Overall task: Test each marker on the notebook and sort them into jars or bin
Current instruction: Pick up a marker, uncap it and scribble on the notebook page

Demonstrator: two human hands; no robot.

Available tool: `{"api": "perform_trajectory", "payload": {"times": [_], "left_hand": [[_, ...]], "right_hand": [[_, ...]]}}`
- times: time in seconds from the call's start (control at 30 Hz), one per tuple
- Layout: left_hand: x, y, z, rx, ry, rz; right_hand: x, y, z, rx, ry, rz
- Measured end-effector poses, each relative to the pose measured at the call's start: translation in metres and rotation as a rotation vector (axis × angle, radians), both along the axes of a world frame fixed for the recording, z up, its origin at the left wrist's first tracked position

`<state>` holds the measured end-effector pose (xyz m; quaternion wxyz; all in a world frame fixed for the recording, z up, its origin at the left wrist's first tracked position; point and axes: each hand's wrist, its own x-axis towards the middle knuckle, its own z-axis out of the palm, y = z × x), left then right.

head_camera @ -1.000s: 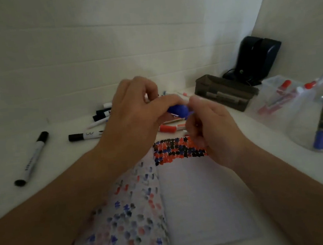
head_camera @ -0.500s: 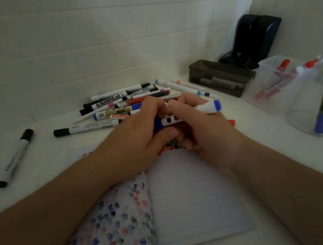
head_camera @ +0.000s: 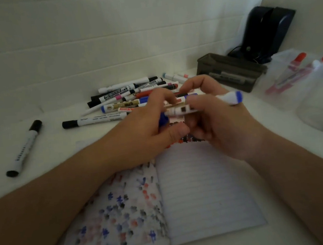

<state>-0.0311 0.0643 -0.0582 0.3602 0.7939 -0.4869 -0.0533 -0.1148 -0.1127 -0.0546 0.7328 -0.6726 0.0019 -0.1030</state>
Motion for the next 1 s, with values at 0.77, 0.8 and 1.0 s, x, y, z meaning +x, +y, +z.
{"api": "perform_trajectory", "payload": {"times": [0.77, 0.8, 1.0], "left_hand": [[0.014, 0.011, 0.006, 0.558, -0.217, 0.017], [0.014, 0.012, 0.006, 0.562, -0.214, 0.018], [0.014, 0.011, 0.005, 0.569, -0.217, 0.013]], "right_hand": [[-0.007, 0.003, -0.004, -0.574, 0.23, -0.078], [-0.006, 0.003, -0.004, -0.578, 0.236, -0.078], [-0.004, 0.004, -0.006, -0.619, 0.27, -0.113]]}}
